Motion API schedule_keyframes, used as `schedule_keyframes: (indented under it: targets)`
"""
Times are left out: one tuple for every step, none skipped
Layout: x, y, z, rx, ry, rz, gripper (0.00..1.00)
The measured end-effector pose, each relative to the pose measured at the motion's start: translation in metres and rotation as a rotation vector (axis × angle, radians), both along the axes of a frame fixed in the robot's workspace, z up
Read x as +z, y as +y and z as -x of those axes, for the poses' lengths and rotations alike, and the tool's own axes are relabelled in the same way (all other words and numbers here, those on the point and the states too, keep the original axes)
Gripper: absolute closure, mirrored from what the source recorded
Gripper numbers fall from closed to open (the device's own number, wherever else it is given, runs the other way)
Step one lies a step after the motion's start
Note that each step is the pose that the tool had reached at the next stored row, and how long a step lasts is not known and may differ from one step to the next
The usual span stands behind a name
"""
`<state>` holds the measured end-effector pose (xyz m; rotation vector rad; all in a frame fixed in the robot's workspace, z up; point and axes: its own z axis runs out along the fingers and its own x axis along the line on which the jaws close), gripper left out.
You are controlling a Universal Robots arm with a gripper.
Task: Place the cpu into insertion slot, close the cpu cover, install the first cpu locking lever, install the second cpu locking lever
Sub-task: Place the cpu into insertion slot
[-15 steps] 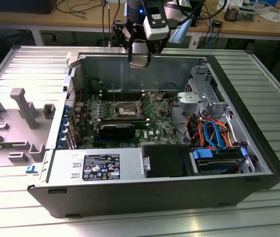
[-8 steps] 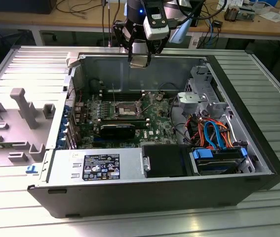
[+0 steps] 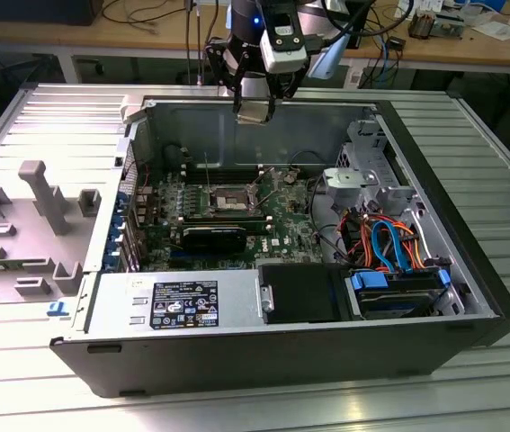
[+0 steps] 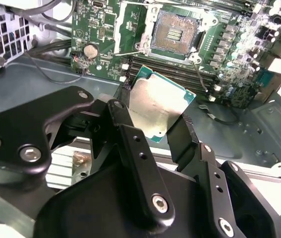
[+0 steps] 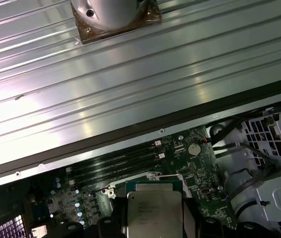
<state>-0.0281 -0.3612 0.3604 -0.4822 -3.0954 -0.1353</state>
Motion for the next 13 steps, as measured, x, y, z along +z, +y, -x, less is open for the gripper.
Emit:
schedule_keyframes:
  targets:
    - [-0.0004,0.0,0.0,-0.025,-0.0001,0.0001,0.46]
    - [-0.0007,0.0,0.0,-0.049,-0.0001,0.0005,0.46]
    - [-0.001,0.0,0.0,-0.071,0.0,0.0009,0.46]
    - [-0.0012,-0.0002,0.0,-0.092,-0.0001,0.0009,0.46]
    - [-0.0013,-0.0002,0.0,-0.106,-0.0001,0.001,0.46]
    - [-0.0013,-0.0002,0.0,-0.112,-0.0001,0.0012,0.46]
    - [-0.0014,-0.0002,0.0,-0.118,-0.0001,0.0013,0.46]
    - [-0.0014,-0.0002,0.0,-0.123,-0.0001,0.0013,0.46]
    - [-0.0014,-0.0003,0.0,-0.129,-0.0001,0.0013,0.46]
    - [-0.0016,-0.0004,0.0,-0.139,-0.0001,0.0012,0.46]
    - [-0.0015,-0.0004,0.0,-0.144,-0.0001,0.0012,0.46]
    - [-0.0016,-0.0005,0.0,-0.15,0.0,0.0013,0.46]
    - [-0.0017,-0.0007,0.0,-0.161,0.0,0.0013,0.46]
